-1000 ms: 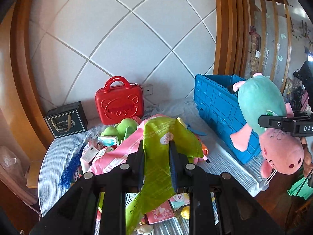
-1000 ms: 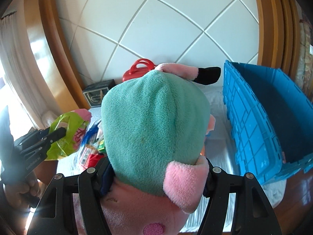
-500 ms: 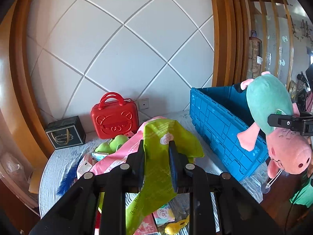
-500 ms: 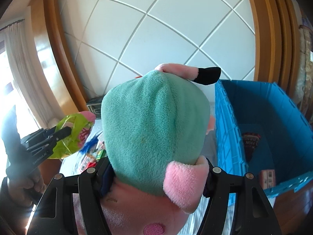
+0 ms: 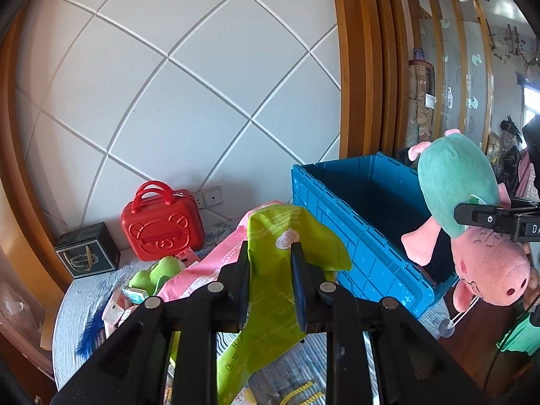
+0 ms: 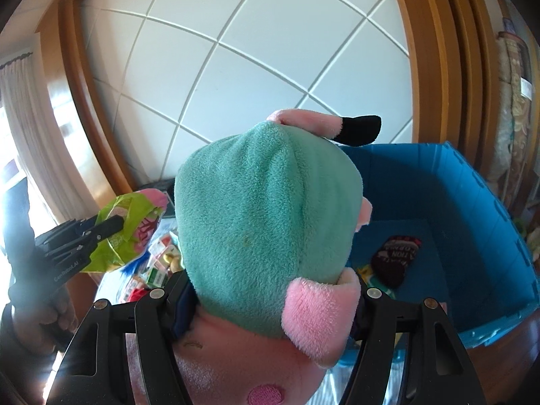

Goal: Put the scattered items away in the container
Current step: 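Carry the wipes packet and pig plush into the blue crate and open both tools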

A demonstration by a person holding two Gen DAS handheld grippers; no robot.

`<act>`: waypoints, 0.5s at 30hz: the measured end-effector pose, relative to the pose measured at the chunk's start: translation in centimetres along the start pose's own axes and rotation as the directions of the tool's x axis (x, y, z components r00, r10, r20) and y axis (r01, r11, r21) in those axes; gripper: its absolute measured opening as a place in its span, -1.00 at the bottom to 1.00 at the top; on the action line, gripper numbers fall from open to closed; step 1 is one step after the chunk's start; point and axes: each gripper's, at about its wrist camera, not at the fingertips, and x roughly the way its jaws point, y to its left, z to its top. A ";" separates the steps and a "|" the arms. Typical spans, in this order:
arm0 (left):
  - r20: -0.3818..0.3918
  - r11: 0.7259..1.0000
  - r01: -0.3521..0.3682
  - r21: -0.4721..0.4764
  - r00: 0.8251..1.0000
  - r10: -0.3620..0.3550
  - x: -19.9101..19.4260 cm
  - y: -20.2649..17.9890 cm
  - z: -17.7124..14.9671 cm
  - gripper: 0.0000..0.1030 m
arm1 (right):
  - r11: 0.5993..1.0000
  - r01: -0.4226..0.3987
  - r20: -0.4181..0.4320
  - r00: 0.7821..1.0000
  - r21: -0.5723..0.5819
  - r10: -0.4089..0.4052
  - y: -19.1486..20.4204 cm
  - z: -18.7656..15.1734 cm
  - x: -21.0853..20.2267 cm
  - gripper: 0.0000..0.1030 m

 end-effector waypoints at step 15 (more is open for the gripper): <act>-0.006 0.994 0.085 0.064 0.996 -0.085 4.7 -9.1 5.3 -0.60 | 0.996 0.027 0.012 1.000 0.083 -0.028 -8.6 0.0 -1.0 0.30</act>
